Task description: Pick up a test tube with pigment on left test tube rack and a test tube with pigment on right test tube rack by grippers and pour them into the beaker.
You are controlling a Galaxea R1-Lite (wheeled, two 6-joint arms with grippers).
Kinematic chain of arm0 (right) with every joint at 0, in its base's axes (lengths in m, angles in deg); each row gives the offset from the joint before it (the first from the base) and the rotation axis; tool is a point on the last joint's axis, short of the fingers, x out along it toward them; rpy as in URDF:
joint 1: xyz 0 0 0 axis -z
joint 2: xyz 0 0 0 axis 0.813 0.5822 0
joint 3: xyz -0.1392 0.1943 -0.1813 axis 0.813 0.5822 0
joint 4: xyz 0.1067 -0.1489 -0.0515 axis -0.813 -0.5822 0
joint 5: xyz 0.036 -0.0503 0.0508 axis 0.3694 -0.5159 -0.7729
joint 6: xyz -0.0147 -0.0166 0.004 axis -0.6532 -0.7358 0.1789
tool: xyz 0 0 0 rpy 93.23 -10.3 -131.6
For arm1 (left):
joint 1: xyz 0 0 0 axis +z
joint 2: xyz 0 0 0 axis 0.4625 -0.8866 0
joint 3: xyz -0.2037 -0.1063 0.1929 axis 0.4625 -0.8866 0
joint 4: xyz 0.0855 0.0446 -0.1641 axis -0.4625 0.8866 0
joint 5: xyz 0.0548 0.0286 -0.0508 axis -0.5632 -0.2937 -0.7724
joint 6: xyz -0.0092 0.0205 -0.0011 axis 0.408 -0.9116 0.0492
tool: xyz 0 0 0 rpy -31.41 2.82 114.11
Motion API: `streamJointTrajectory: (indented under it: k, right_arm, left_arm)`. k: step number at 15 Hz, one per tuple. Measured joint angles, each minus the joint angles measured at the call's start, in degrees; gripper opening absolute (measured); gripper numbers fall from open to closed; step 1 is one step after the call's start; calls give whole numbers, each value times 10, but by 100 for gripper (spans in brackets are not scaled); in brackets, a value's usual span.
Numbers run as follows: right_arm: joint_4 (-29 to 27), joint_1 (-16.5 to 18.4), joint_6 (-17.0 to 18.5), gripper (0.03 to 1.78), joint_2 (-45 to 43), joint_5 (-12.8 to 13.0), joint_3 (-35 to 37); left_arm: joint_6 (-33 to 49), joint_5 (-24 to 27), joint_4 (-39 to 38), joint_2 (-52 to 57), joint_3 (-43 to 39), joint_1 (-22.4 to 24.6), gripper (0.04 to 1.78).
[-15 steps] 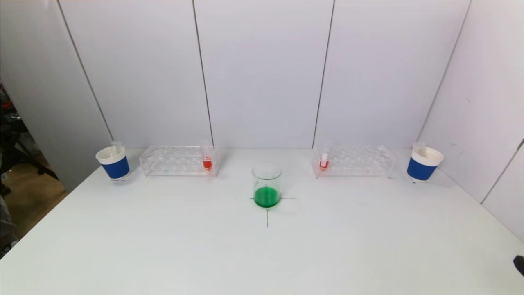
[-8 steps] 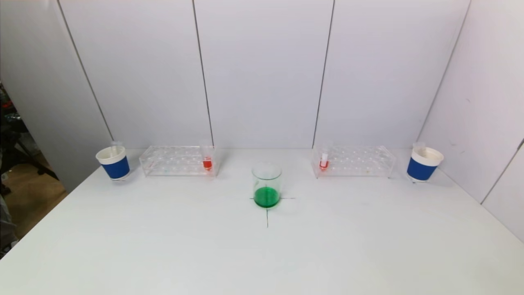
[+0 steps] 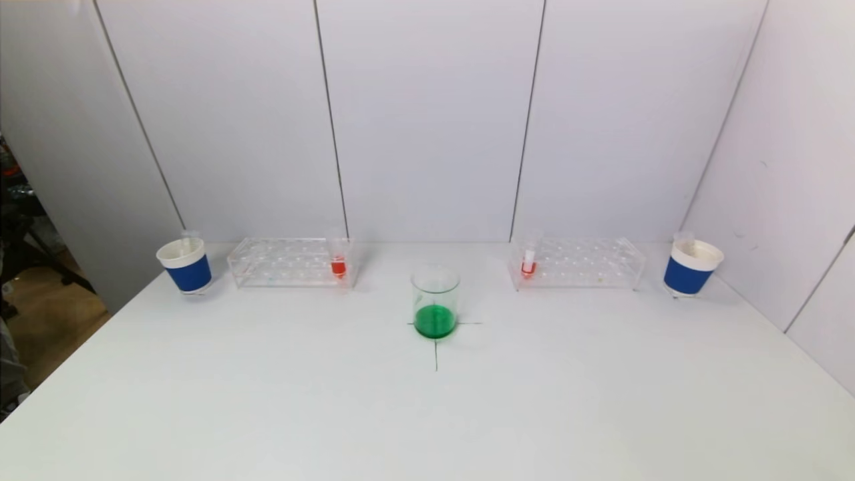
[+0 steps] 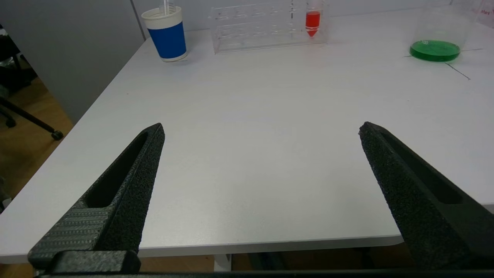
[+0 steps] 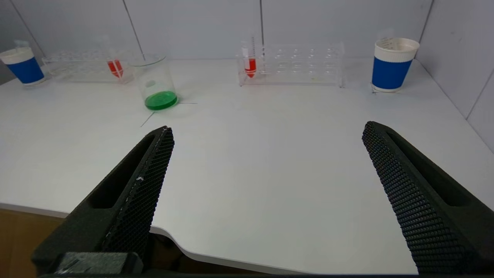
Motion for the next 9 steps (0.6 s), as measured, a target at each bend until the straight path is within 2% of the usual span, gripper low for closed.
streamJointTrajectory:
  k: [3,5,7,9]
  right_arm:
    - [14,1,-23,177,-33,52,34]
    - [39,1,-23,177,-42,71,48]
    - [85,1,-31,177,-44,95,67]
    - [157,1,-67,177,-45,114,107]
  left_arm:
    - [0,0,0,0,0,0,176]
    - [0,0,0,0,0,0,176]
    - [0,0,0,0,0,0,176]
    - [0,0,0,0,0,0,176]
